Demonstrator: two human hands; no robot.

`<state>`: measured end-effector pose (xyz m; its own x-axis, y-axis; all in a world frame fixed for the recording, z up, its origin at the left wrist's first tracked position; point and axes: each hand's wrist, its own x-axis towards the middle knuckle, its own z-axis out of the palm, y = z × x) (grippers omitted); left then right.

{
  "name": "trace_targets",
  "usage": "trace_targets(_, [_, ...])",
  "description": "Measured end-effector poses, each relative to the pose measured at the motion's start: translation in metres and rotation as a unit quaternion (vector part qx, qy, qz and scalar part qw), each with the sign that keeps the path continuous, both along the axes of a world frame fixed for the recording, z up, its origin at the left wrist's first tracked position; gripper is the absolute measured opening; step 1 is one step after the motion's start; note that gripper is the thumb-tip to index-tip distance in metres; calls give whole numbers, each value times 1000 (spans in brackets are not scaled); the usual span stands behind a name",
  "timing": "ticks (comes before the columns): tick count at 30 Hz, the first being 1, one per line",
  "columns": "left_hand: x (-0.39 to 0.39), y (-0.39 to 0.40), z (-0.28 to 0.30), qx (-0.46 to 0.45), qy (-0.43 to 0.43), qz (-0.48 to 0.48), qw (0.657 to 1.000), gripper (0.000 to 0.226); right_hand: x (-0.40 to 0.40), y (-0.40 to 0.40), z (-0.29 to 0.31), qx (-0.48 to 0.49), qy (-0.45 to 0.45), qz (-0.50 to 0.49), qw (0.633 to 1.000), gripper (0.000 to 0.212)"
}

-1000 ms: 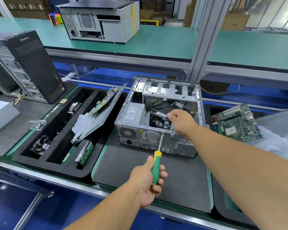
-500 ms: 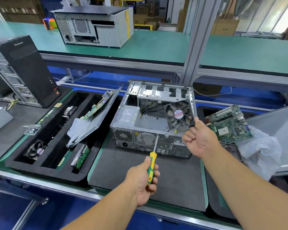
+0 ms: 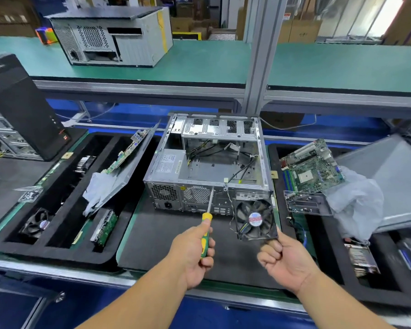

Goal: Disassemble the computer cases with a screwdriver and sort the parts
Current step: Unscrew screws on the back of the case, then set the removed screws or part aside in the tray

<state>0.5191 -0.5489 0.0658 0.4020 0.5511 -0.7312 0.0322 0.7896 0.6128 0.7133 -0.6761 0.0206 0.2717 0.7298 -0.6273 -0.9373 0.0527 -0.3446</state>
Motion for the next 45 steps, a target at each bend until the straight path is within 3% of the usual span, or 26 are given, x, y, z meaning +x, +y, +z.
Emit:
trace_targets(10, [-3,2,0,15,5,-5,1000,29,-1,-4,-51,-195,-24,-1,981,30])
trace_targets(14, [-2,0,1,18,1,-2,1000,28,1,6,-41,-302,-131,-17,944,16])
trace_targets(18, [-3,0,1,29,3,-4,1000,27,-7,9,-17,-387,-385,-44,837,23])
trace_targets(21, [-3,1,-1,37,4,-6,999,27,-17,28,29,-265,-573,-11,776,20])
trace_targets(23, [-3,1,-2,39,4,-4,999,26,-15,55,64,-195,-690,92,691,14])
trace_targets(25, [-2,0,-4,38,0,-3,999,26,-6,86,94,-173,-776,200,573,12])
trace_targets(27, [-2,-2,-5,40,-3,-3,999,26,1,112,114,-171,-824,284,460,29])
trace_targets(29, [-3,-4,-6,41,-3,-3,999,26,4,131,125,-171,-840,333,393,35])
trace_targets(30, [-4,-5,-6,43,-3,-3,999,27,4,136,128,-168,-844,335,384,31])
trace_targets(31, [-6,-6,-7,46,-1,-4,999,27,2,139,127,-162,-843,320,401,24])
trace_targets(32, [-7,-7,-7,49,0,-5,999,27,-1,139,123,-154,-835,292,441,18])
trace_targets(36, [-13,-7,-10,58,5,-7,998,26,-27,124,77,-168,-721,112,662,13])
trace_targets(39, [-16,-5,-12,64,11,-9,998,27,-49,114,38,-249,-449,43,857,9])
trace_targets(40, [-17,-4,-12,68,13,-12,998,27,-53,114,28,-253,-341,49,904,11])
trace_targets(42, [-17,-3,-13,75,16,-16,997,28,-56,118,17,-229,-217,74,946,14])
trace_targets(45, [-18,-7,-16,79,15,-23,997,27,-53,125,11,-200,-183,107,957,24])
